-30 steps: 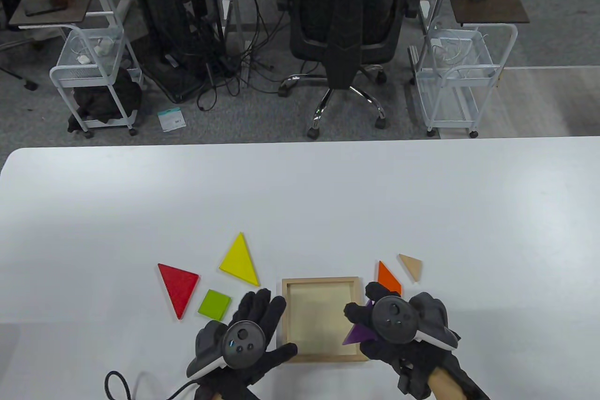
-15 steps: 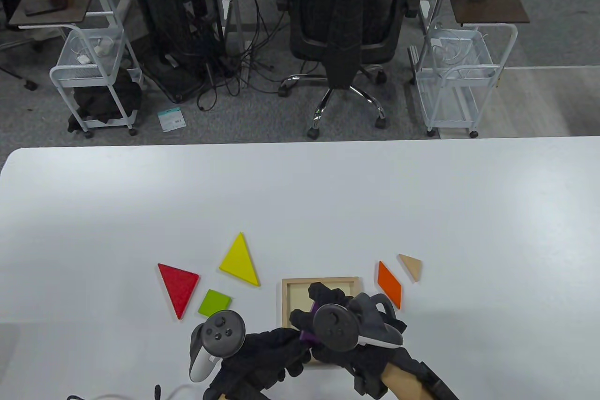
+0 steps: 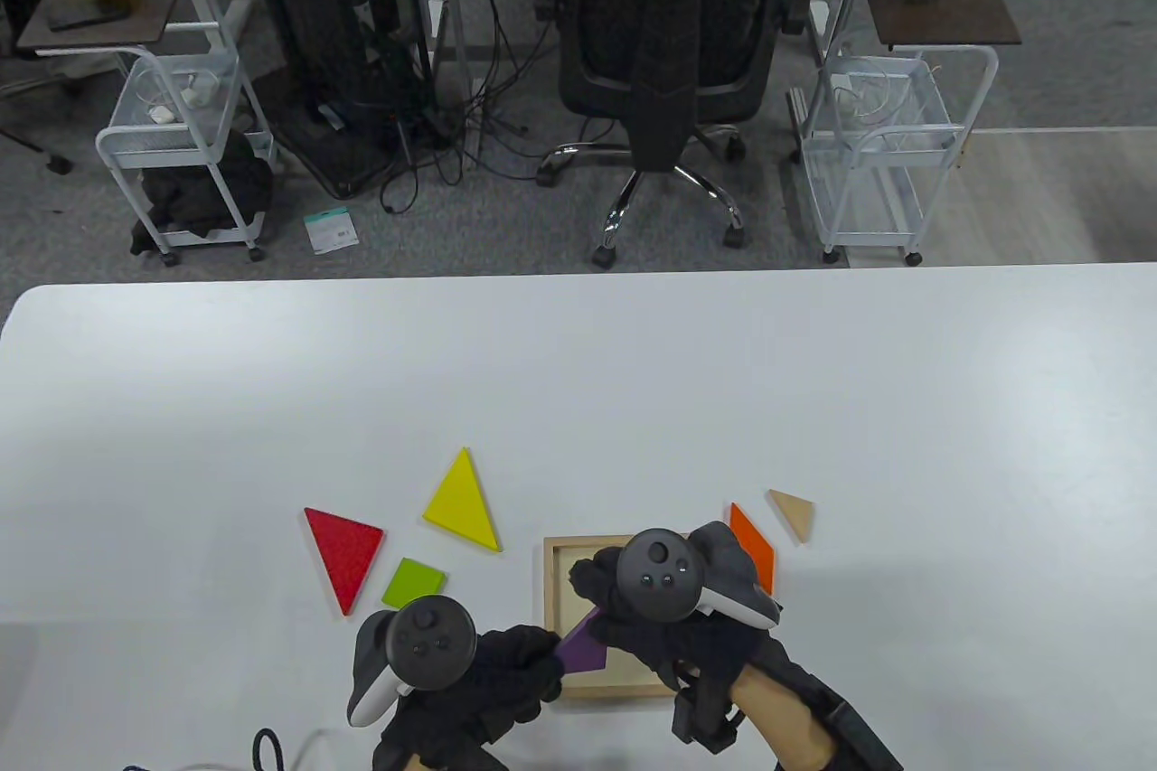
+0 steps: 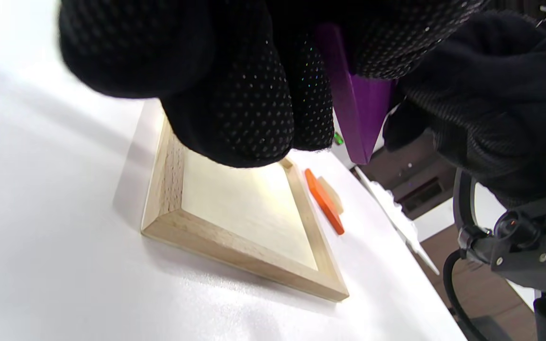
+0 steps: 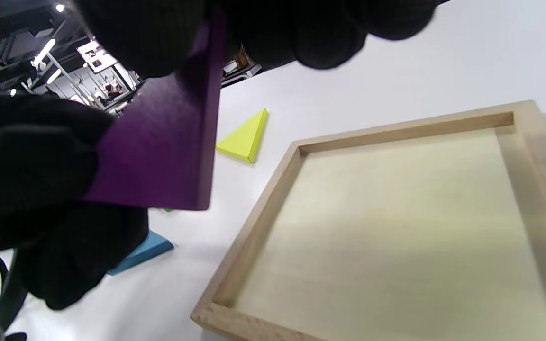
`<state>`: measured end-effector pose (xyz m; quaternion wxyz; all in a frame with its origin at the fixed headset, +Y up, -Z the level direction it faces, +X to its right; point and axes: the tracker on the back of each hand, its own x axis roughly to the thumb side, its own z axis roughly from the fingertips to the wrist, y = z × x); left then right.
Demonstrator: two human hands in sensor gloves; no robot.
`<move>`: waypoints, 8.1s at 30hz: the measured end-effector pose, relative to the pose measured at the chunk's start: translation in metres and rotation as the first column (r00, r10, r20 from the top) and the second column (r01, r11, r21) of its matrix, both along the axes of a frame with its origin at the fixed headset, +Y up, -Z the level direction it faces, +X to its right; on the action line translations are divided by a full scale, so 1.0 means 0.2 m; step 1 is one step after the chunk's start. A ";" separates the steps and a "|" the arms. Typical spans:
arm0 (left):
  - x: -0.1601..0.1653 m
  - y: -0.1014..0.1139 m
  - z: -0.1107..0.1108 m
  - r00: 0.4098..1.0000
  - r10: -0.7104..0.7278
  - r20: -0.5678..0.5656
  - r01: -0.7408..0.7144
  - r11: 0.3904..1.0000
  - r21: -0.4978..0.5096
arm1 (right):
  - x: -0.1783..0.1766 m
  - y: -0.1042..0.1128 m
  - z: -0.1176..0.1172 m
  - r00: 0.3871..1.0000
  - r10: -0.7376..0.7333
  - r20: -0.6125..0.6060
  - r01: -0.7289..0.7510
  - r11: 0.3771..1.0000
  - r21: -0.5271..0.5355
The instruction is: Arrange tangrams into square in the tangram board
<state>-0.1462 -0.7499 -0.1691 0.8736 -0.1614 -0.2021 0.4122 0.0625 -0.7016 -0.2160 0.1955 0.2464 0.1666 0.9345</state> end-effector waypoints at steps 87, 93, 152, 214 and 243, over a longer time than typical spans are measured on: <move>-0.24 -0.06 -0.05 0.803 -0.553 -0.225 0.579 0.812 0.072 | 0.71 -0.23 0.09 0.690 0.270 0.672 -0.305 0.950 -0.068; -0.23 -0.07 -0.05 0.800 -0.559 -0.216 0.585 0.808 0.075 | 0.68 -0.24 0.06 0.706 0.252 0.662 -0.265 0.961 -0.084; -0.20 -0.06 -0.05 0.795 -0.575 -0.194 0.597 0.797 0.086 | 0.40 -0.23 -0.09 0.812 0.294 0.504 -0.332 0.943 -0.016; -0.18 -0.07 -0.05 0.783 -0.595 -0.182 0.615 0.785 0.078 | 0.45 -0.13 0.08 0.907 0.146 0.394 -0.214 0.968 0.133; -0.35 0.03 -0.18 0.759 -0.567 -0.321 0.599 0.801 0.003 | 0.75 -0.25 0.11 0.802 0.159 0.576 -0.223 0.974 0.041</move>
